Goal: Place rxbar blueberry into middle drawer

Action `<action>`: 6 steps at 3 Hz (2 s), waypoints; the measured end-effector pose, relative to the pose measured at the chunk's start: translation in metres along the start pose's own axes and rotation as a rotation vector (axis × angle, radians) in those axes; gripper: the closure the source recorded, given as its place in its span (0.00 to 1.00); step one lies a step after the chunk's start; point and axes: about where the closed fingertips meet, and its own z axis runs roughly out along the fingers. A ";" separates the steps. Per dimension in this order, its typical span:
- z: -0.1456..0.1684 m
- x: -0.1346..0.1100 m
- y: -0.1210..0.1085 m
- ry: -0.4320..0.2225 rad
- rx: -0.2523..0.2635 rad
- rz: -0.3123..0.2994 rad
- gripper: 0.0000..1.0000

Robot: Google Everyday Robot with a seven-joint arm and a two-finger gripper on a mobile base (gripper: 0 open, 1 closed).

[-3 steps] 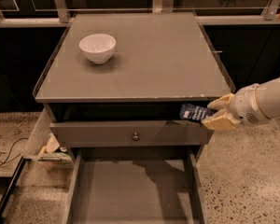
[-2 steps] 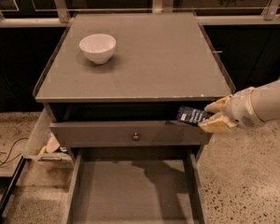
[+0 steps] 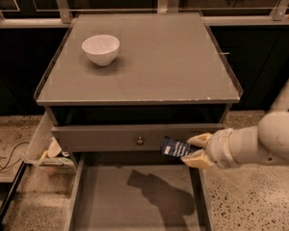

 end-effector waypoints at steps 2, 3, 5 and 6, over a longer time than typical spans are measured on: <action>0.091 0.041 0.017 -0.040 0.010 -0.036 1.00; 0.092 0.041 0.017 -0.040 0.009 -0.036 1.00; 0.181 0.068 0.028 -0.060 -0.054 -0.054 1.00; 0.222 0.085 0.034 -0.072 -0.043 -0.093 1.00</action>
Offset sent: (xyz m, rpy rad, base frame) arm 0.0175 0.0425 -0.1467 0.0278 -0.0436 0.0351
